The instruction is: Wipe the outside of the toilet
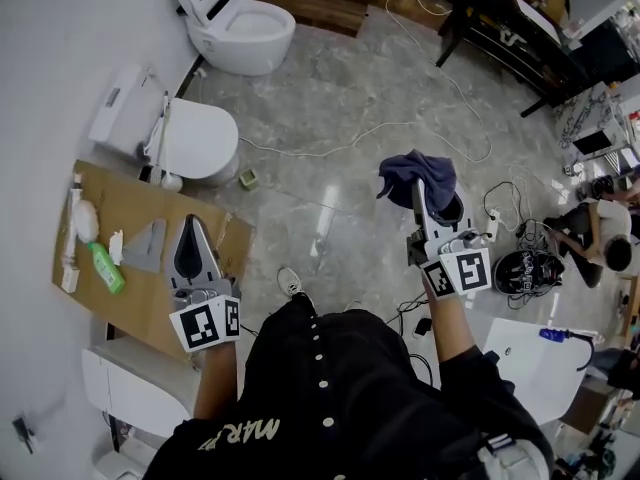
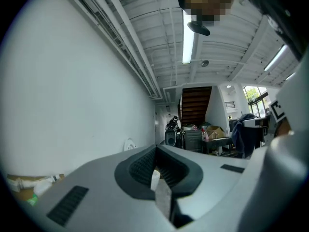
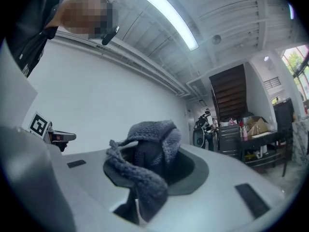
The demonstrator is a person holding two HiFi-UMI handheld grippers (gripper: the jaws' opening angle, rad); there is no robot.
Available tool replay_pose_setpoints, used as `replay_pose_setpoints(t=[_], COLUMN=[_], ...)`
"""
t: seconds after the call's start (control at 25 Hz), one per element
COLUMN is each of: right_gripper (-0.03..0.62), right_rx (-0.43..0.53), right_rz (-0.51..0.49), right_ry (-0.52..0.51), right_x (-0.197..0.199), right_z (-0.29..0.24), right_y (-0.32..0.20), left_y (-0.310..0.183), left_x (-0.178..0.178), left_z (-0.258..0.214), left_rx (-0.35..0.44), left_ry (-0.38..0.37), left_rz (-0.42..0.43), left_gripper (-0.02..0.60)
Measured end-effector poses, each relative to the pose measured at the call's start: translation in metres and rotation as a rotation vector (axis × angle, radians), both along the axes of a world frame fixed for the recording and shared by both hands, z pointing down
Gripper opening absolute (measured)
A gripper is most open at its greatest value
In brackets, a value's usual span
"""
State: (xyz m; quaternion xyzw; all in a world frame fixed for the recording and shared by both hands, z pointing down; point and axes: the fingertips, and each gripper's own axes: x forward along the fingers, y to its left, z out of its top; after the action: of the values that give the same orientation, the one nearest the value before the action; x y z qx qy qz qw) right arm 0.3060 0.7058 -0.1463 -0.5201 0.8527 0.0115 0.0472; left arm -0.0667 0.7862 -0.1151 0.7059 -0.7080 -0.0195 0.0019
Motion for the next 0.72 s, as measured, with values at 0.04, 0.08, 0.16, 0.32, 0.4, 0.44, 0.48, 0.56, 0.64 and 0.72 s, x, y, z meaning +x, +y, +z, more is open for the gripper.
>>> replay_pose_setpoints(t=[0.04,0.08,0.16,0.32,0.4,0.44,0.48,0.56,0.64,0.72], right_gripper=[0.126,0.126,0.126,0.126,0.126,0.126,0.126,0.126,0.126,0.126], right_rx=[0.003,0.005,0.008,0.020,0.020,0.020,0.020,0.020,0.017,0.012], right_rz=[0.007,0.014,0.027,0.050,0.058,0.059,0.057,0.052,0.048,0.044], right_ry=[-0.003,-0.005,-0.001,-0.003,-0.009,-0.010,-0.010,-0.009,-0.015,-0.024], right_x=[-0.004,-0.008,-0.016,-0.027,-0.030,-0.031,-0.033,-0.035,-0.037,-0.039], right_z=[-0.001,-0.002,-0.004,-0.007,-0.006,-0.006,-0.005,-0.004,0.000,0.005], right_y=[-0.005,-0.011,-0.020,-0.033,-0.039,-0.041,-0.044,-0.051,-0.062,-0.075], left_y=[-0.006,-0.011,-0.022,-0.039,-0.046,-0.049,-0.051,-0.057,-0.064,-0.073], left_x=[-0.006,-0.011,-0.019,-0.034,-0.040,-0.042,-0.043,-0.045,-0.045,-0.046], left_z=[0.000,0.000,-0.001,0.003,0.006,0.006,0.007,0.008,0.008,0.009], left_rx=[0.001,0.003,0.006,-0.001,-0.010,-0.013,-0.016,-0.020,-0.023,-0.027], left_ry=[0.006,0.017,0.022,0.015,0.012,0.012,0.014,0.015,0.010,0.001], left_rz=[0.007,0.017,0.037,0.064,0.066,0.064,0.063,0.062,0.063,0.063], left_gripper=[0.011,0.011,0.011,0.011,0.011,0.011,0.011,0.011,0.011,0.011])
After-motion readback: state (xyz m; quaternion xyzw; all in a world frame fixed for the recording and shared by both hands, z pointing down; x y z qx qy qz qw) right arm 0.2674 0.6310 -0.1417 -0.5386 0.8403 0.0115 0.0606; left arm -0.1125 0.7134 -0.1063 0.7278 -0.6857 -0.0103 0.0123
